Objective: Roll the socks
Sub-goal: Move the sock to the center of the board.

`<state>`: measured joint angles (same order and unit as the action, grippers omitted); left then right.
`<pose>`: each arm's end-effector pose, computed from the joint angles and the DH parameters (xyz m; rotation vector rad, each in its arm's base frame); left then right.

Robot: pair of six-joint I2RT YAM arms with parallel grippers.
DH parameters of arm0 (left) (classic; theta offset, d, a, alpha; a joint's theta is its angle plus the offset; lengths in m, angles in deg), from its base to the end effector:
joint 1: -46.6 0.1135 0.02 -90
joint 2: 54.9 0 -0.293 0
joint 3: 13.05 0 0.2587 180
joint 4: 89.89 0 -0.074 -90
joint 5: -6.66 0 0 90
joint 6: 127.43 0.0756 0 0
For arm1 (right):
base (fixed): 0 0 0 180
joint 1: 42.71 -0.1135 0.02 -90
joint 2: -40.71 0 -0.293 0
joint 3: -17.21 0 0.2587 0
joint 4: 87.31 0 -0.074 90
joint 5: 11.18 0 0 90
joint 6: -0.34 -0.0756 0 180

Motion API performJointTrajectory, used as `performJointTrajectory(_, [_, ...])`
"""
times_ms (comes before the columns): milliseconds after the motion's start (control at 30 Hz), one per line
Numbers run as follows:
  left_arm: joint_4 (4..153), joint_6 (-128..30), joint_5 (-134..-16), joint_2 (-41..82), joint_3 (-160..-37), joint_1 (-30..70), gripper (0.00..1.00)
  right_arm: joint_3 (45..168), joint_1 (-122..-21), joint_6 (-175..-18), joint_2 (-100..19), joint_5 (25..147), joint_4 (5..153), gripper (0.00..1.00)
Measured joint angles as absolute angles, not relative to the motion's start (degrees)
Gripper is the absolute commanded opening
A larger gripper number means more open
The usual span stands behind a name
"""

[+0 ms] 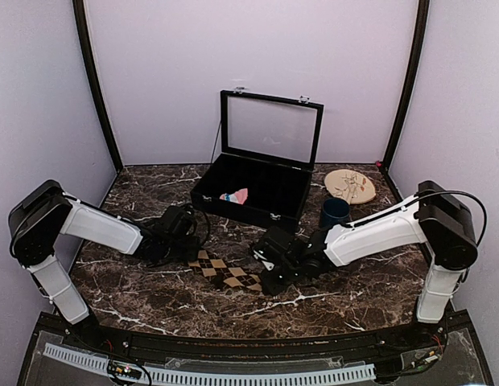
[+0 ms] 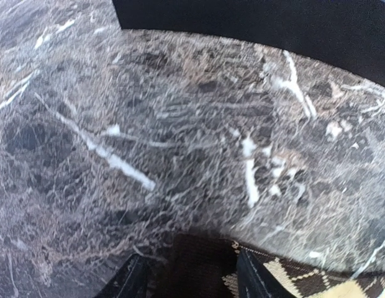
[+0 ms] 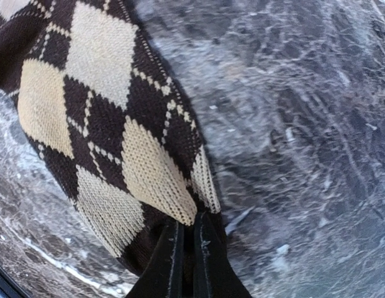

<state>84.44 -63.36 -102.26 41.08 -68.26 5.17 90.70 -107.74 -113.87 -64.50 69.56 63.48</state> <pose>0.2762 -0.2111 0.1305 0.1604 2.3286 -0.1931 0.1753 0.3476 0.1303 -0.8721 2.5034 0.3299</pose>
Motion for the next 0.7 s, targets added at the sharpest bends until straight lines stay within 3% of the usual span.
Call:
performJointTrajectory(367, [83.33,-65.09,-102.00,41.04,-67.74,5.10,0.51,91.59,-101.95,-108.47,-64.48,69.82,61.43,0.10])
performJointTrajectory(700, [83.26,-65.55,-102.02,40.45,-67.17,5.06,0.51,94.00,-99.70,-106.17,-64.65,69.98,58.43,0.35])
